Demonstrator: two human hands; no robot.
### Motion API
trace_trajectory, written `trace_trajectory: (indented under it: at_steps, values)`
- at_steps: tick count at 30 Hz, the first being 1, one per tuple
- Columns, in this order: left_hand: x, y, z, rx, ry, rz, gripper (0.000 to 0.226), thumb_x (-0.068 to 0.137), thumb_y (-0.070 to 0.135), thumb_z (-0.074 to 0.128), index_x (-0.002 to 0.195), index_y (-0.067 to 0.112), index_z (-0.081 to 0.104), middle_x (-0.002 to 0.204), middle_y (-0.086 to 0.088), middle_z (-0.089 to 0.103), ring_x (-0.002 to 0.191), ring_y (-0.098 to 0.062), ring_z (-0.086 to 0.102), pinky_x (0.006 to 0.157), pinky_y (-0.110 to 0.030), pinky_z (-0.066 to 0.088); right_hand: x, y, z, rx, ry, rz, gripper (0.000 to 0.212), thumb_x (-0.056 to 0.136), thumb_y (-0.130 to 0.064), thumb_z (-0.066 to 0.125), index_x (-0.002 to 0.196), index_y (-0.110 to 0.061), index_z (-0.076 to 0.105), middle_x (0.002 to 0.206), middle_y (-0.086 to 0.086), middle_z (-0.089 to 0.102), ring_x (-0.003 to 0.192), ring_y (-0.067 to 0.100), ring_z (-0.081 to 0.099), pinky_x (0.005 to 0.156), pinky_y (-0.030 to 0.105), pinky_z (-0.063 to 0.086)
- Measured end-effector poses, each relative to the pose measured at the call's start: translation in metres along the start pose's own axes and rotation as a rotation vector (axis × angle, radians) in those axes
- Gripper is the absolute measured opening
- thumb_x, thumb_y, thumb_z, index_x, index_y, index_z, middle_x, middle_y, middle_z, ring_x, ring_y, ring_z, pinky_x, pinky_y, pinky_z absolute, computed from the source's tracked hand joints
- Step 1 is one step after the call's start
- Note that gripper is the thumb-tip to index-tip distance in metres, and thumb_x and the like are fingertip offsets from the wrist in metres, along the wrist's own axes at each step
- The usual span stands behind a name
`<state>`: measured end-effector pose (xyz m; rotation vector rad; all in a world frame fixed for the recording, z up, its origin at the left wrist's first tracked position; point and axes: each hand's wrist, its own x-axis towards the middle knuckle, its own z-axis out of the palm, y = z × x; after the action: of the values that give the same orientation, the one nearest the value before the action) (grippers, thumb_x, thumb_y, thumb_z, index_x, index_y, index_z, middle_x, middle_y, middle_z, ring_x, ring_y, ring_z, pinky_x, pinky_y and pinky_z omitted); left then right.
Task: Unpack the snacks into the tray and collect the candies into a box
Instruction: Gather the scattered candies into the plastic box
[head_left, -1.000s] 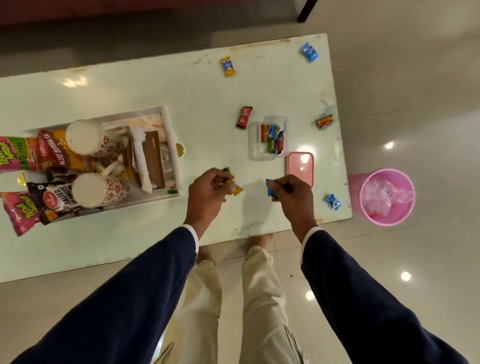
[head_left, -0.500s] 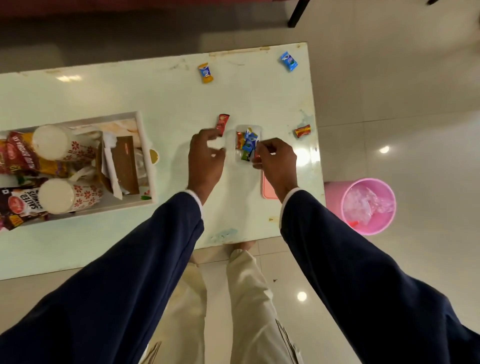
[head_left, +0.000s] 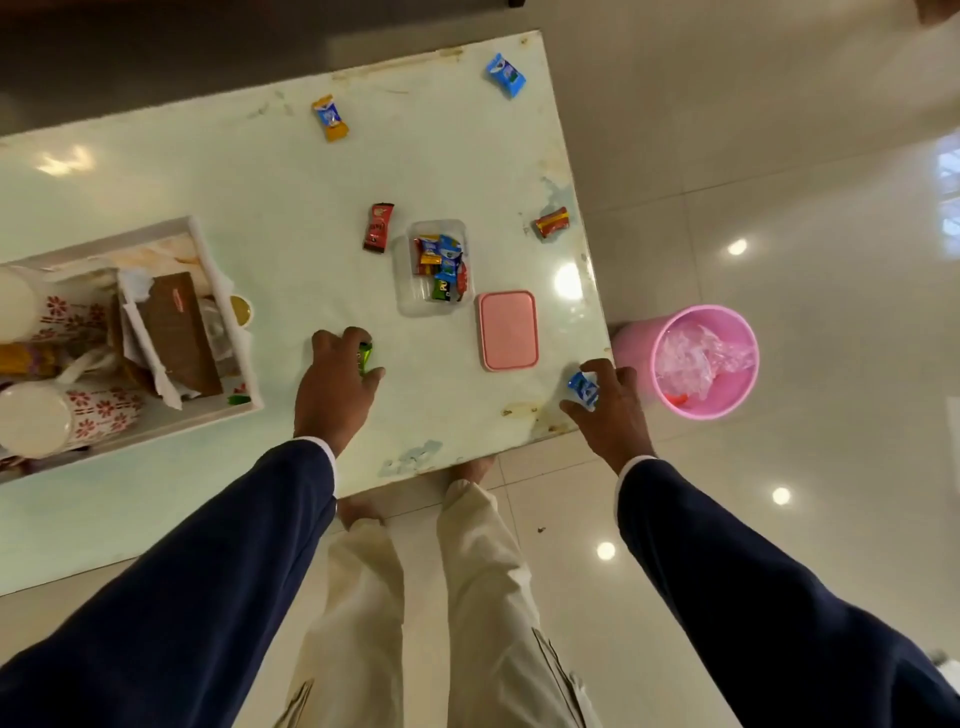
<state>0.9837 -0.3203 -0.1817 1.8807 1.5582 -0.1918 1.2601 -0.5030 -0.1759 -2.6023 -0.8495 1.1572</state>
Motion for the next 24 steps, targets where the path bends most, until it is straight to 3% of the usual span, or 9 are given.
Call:
trace_trajectory:
  at_steps: [4,8,10,12,14,17,21,24]
  values:
    - [0.01,0.001,0.004,0.122,-0.027,0.062,0.022,0.09,0.01,0.069,0.107,0.013,0.054,0.113,-0.012,0.047,0.081,-0.036,0.061,0.073,-0.039,0.051,0.008,-0.007,0.007,-0.04,-0.037,-0.061,0.038,0.09,-0.018,0.071,0.12,-0.017,0.048,0.117,0.011,0.047,0.092,0.031,0.06,0.08,0.04,0.057]
    - [0.014,0.0,0.01,0.052,-0.034,0.012,0.014,0.09,0.01,0.066,0.102,0.012,0.059,0.106,-0.011,0.055,0.089,-0.034,0.06,0.075,-0.036,0.045,0.02,-0.014,0.014,-0.016,-0.052,0.009,0.023,0.091,-0.014,0.069,0.106,-0.01,0.052,0.105,0.008,0.054,0.087,0.032,0.062,0.076,0.041,0.056]
    - [0.013,0.005,0.008,-0.079,-0.015,0.002,0.015,0.089,0.015,0.072,0.101,0.013,0.063,0.102,-0.008,0.062,0.092,-0.029,0.063,0.078,-0.035,0.049,0.022,-0.018,0.011,0.264,-0.077,0.137,0.023,0.088,-0.014,0.074,0.095,-0.014,0.052,0.099,0.012,0.065,0.081,0.029,0.068,0.072,0.043,0.061]
    - [0.013,0.018,-0.001,-0.289,0.033,0.0,0.016,0.087,0.017,0.076,0.097,0.013,0.065,0.096,-0.004,0.068,0.084,-0.024,0.069,0.076,-0.035,0.057,0.018,-0.031,0.003,0.689,-0.111,0.255,0.028,0.083,-0.013,0.082,0.09,-0.013,0.055,0.093,0.014,0.071,0.073,0.023,0.069,0.066,0.035,0.06]
    - [0.014,0.039,-0.014,-0.458,0.097,0.0,0.017,0.085,0.015,0.079,0.095,0.01,0.067,0.09,-0.005,0.071,0.077,-0.02,0.071,0.068,-0.022,0.058,0.015,-0.049,-0.006,0.903,-0.105,0.261,0.03,0.078,-0.015,0.086,0.09,-0.011,0.059,0.091,0.015,0.074,0.073,0.019,0.068,0.067,0.03,0.055]
    - [0.026,0.069,-0.033,-0.525,0.174,0.026,0.02,0.082,0.017,0.081,0.095,0.008,0.069,0.087,-0.002,0.072,0.076,-0.013,0.069,0.064,-0.007,0.049,0.018,-0.084,-0.016,0.982,-0.113,0.204,0.024,0.08,-0.011,0.084,0.092,-0.009,0.063,0.093,0.015,0.076,0.073,0.017,0.068,0.07,0.028,0.056]
    - [0.051,0.095,-0.044,-0.548,0.19,0.027,0.021,0.08,0.021,0.084,0.094,0.013,0.07,0.082,0.004,0.071,0.073,-0.003,0.066,0.069,-0.011,0.051,0.033,-0.14,-0.022,1.009,-0.117,0.122,0.025,0.083,-0.008,0.081,0.102,-0.001,0.066,0.096,0.019,0.076,0.076,0.019,0.071,0.073,0.031,0.061]
    - [0.066,0.105,-0.041,-0.546,0.158,0.041,0.025,0.08,0.021,0.084,0.097,0.016,0.067,0.084,0.006,0.07,0.076,-0.001,0.067,0.07,-0.012,0.053,0.047,-0.171,-0.019,0.915,-0.098,0.074,0.024,0.085,-0.012,0.08,0.103,-0.001,0.067,0.088,0.018,0.076,0.067,0.016,0.07,0.064,0.029,0.061]
